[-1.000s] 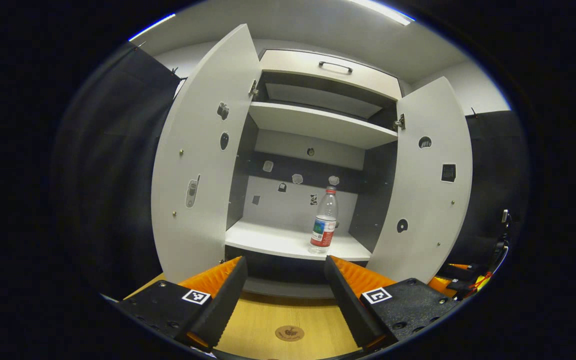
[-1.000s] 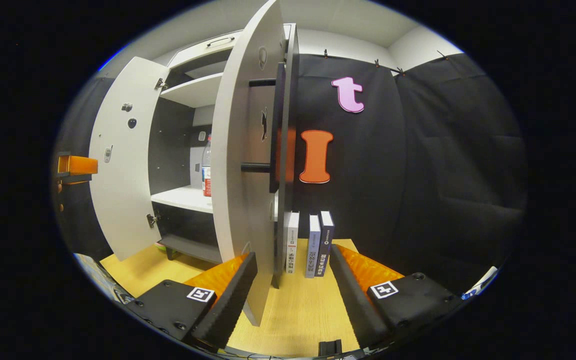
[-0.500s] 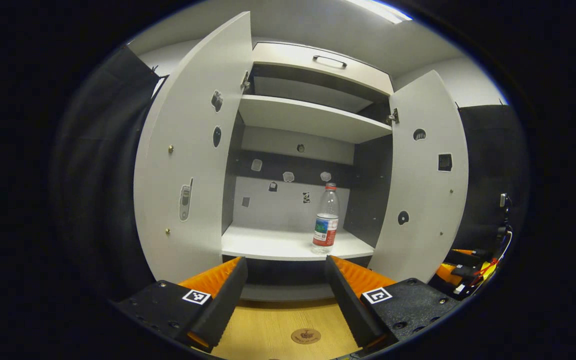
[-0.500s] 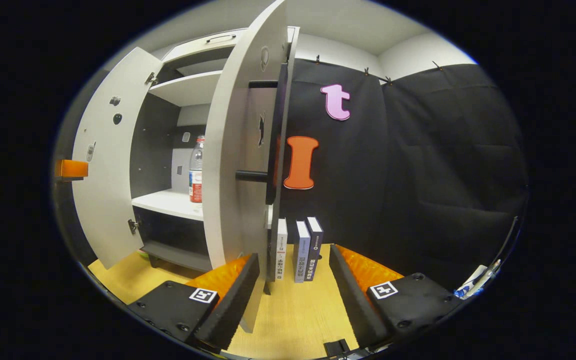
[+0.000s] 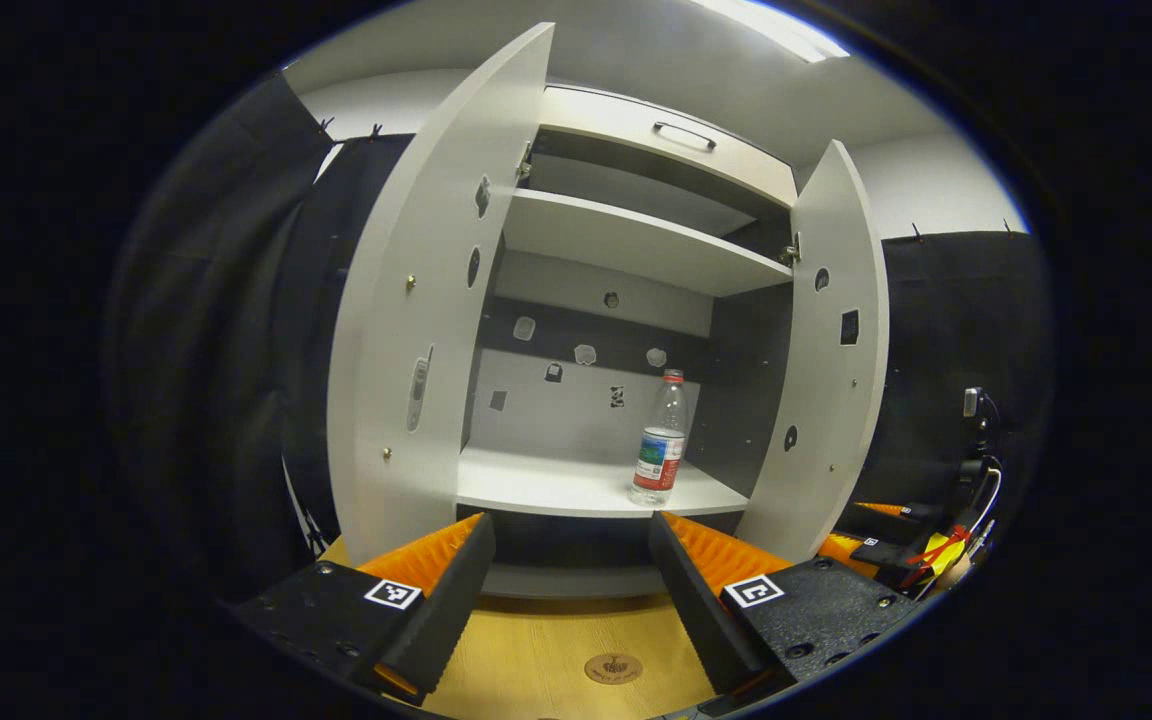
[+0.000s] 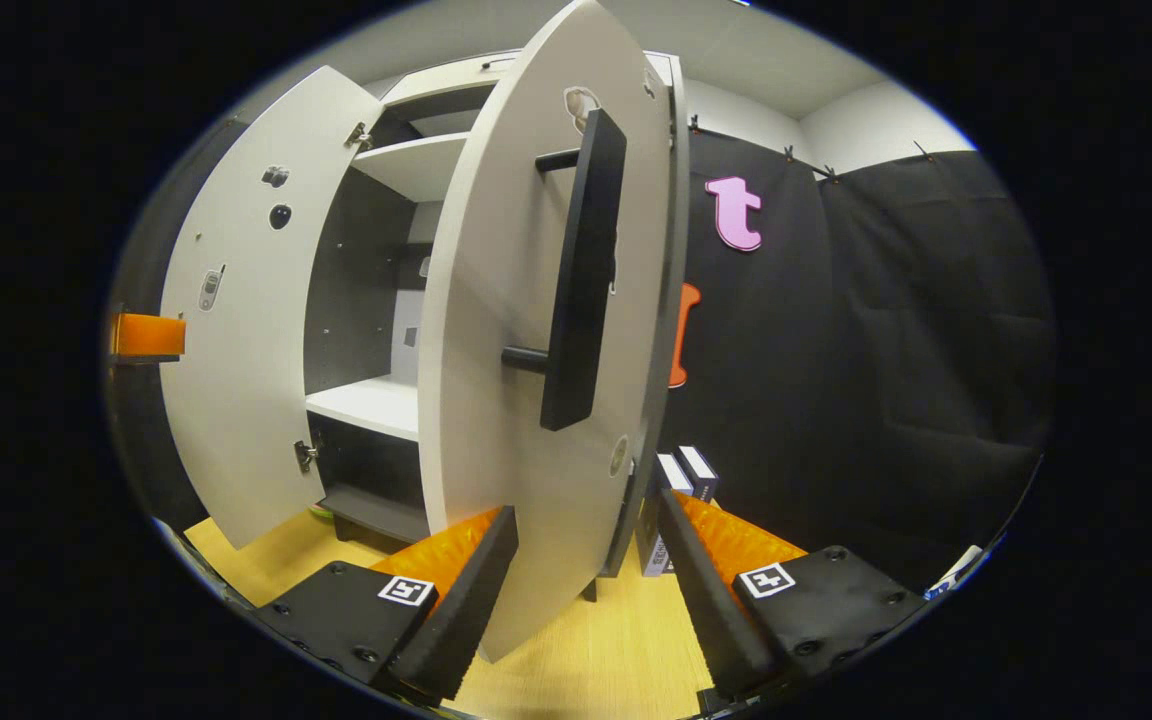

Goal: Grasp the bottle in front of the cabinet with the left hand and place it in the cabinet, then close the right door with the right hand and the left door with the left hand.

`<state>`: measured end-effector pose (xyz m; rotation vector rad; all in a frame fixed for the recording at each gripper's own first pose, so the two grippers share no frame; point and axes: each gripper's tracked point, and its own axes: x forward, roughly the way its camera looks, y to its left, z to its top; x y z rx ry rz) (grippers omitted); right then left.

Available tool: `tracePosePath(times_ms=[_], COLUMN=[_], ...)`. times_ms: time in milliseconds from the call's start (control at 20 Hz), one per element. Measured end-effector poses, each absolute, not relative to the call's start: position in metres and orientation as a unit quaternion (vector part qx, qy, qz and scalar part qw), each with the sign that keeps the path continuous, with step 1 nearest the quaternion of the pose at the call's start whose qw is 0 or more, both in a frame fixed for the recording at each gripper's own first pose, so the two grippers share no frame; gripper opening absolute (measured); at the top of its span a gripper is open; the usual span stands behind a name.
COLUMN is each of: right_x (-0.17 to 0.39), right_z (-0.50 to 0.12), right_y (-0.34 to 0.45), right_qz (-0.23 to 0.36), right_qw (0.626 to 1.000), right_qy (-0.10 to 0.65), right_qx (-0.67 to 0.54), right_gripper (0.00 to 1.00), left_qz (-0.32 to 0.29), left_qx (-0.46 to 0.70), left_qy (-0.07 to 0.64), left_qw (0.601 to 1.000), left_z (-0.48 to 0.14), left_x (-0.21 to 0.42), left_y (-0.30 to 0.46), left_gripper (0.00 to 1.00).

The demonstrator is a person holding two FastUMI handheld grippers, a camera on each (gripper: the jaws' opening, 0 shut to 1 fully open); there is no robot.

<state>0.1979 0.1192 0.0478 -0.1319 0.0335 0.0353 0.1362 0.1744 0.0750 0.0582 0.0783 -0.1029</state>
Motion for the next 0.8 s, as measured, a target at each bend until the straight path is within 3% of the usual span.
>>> tracePosePath(times_ms=[300,400,450,800], right_x=[0.217,0.216,0.216,0.203], right_z=[0.047,0.049,0.050,0.054], right_y=[0.170,0.170,0.170,0.170], right_qz=[0.079,0.076,0.076,0.078], right_qw=[0.996,0.996,0.996,0.996], right_qy=[0.018,0.013,0.012,0.006], right_qx=[-0.040,-0.052,-0.052,-0.043], right_gripper=[0.95,1.00,0.95,0.95], left_qz=[-0.020,-0.011,-0.007,0.006], left_qx=[0.027,0.029,0.030,0.034], left_qy=[0.032,0.031,0.030,0.020], left_qw=[0.999,0.999,0.999,0.999], left_z=[0.080,0.082,0.083,0.090], left_x=[0.122,0.116,0.112,0.107], left_y=[0.200,0.208,0.211,0.226], left_gripper=[0.95,0.95,0.95,0.97])
